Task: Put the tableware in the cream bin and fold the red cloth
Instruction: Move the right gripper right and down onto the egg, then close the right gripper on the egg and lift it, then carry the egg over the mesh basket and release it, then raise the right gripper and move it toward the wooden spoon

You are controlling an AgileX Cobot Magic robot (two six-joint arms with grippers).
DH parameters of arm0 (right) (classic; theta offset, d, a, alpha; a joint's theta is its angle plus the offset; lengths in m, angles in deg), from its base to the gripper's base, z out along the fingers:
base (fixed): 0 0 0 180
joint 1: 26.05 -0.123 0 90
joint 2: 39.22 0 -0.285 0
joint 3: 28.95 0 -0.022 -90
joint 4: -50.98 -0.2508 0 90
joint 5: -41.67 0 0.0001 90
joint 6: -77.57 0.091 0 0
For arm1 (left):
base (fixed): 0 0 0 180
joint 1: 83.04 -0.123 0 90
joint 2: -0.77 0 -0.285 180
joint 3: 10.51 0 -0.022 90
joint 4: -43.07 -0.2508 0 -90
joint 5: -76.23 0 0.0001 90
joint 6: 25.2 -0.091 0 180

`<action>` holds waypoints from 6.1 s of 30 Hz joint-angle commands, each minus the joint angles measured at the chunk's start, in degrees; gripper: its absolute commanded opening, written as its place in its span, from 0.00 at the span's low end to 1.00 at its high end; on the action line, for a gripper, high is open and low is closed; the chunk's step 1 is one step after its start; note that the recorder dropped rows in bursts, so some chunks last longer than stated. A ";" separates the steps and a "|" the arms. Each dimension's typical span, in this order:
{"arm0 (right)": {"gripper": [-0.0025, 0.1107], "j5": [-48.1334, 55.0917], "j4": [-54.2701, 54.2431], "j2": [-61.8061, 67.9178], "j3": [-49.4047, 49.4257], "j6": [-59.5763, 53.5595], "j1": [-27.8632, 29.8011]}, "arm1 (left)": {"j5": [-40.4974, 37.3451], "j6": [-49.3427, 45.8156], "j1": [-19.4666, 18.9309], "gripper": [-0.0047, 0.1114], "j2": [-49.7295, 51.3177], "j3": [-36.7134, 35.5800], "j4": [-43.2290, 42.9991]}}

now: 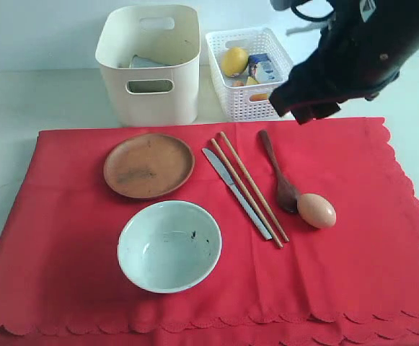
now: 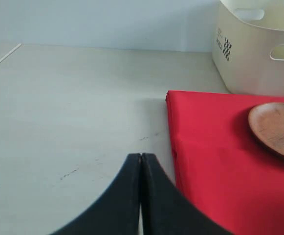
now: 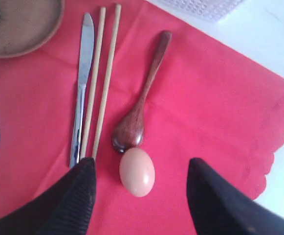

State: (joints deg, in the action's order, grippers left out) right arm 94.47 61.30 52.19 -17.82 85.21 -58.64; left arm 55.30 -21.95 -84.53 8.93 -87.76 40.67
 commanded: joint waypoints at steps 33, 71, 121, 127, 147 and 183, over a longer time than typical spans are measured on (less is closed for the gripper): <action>0.55 -21.40 -10.33 11.71 18.64 -3.76 7.74 | 0.67 -0.12 -0.11 0.04 -0.38 0.04 0.27; 0.02 -15.76 -6.73 6.25 -3.36 -6.14 7.74 | 0.67 -0.12 -0.11 0.04 -0.38 0.04 0.27; 0.49 -12.48 -18.10 62.82 -63.62 -15.59 17.26 | 0.67 -0.12 -0.11 0.04 -0.38 0.04 0.27; 0.67 -11.06 -18.10 60.84 -63.62 -15.59 17.26 | 0.67 -0.12 -0.11 0.04 -0.38 0.04 0.27; 0.57 7.82 -16.86 40.95 -63.62 -13.22 17.26 | 0.67 -0.12 -0.11 0.04 -0.38 0.04 0.27; 0.51 17.16 -17.20 -1.10 -45.84 -9.06 17.26 | 0.67 -0.12 -0.11 0.04 -0.38 0.04 0.27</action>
State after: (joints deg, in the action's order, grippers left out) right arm 111.64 44.00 54.09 -68.64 76.04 -41.49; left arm 55.30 -21.95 -84.53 8.93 -87.76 40.67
